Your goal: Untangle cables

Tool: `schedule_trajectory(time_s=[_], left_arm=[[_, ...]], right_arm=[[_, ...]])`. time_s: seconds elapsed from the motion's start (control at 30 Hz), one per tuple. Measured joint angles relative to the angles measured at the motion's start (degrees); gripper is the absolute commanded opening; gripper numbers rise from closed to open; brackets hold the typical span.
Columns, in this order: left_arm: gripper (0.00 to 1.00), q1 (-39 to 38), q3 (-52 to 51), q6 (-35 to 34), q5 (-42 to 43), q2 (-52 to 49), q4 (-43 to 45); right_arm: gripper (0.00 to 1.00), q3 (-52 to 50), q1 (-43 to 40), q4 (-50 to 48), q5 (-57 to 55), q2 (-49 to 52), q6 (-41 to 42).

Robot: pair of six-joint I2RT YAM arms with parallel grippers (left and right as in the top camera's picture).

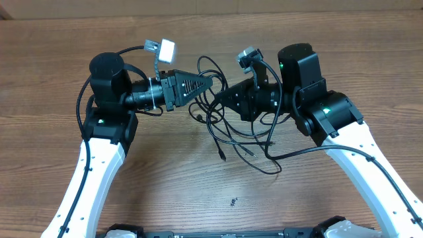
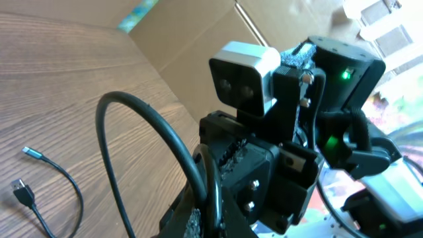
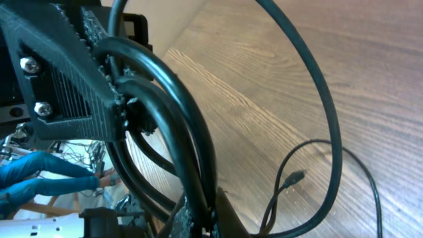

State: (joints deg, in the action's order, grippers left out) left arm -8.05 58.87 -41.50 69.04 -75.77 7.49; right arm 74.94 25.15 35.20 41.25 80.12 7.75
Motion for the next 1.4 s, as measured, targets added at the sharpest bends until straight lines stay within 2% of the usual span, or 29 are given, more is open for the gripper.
schedule_trajectory(time_s=[0.2,0.33,0.47,0.67,0.87,1.03,1.07,1.17,1.27,1.4], left_arm=[[0.04,-0.13,0.39,11.04,-1.07,0.00,-6.73],[0.04,-0.24,0.94,16.74,-6.84,0.07,-15.34],[0.04,-0.76,1.09,19.45,-16.72,0.22,-23.61],[0.04,-1.33,1.09,21.68,-25.86,0.24,-28.00],[0.04,-0.81,1.07,25.07,-31.30,0.24,-30.99],[0.04,-0.81,1.07,25.73,-31.82,0.24,-31.69],[0.04,-0.81,1.07,25.88,-31.67,0.24,-31.50],[0.04,-0.81,1.07,26.32,-29.07,0.24,-29.51],[0.04,-0.81,1.05,25.92,-23.96,0.24,-25.00],[0.04,-0.81,1.05,21.99,-18.60,0.24,-18.88]], right_arm=[[0.04,0.00,0.02,0.96,-2.69,0.00,1.73],[0.04,-0.04,0.02,1.18,-5.18,0.00,2.62],[0.04,-0.07,0.04,1.75,-8.41,-0.11,3.32],[0.04,-0.07,0.11,1.92,-13.75,-2.19,3.96],[0.04,-0.07,0.00,1.92,-22.58,-6.88,4.07],[0.07,-0.07,0.00,2.03,-27.74,-8.55,4.04],[0.11,-0.07,0.00,2.29,-28.11,-8.66,4.11],[0.33,-0.07,0.00,4.24,-28.04,-8.76,4.02],[0.35,-0.07,0.00,6.82,-25.83,-8.76,4.20],[0.34,-0.07,0.00,7.93,-20.74,-8.76,4.24]])
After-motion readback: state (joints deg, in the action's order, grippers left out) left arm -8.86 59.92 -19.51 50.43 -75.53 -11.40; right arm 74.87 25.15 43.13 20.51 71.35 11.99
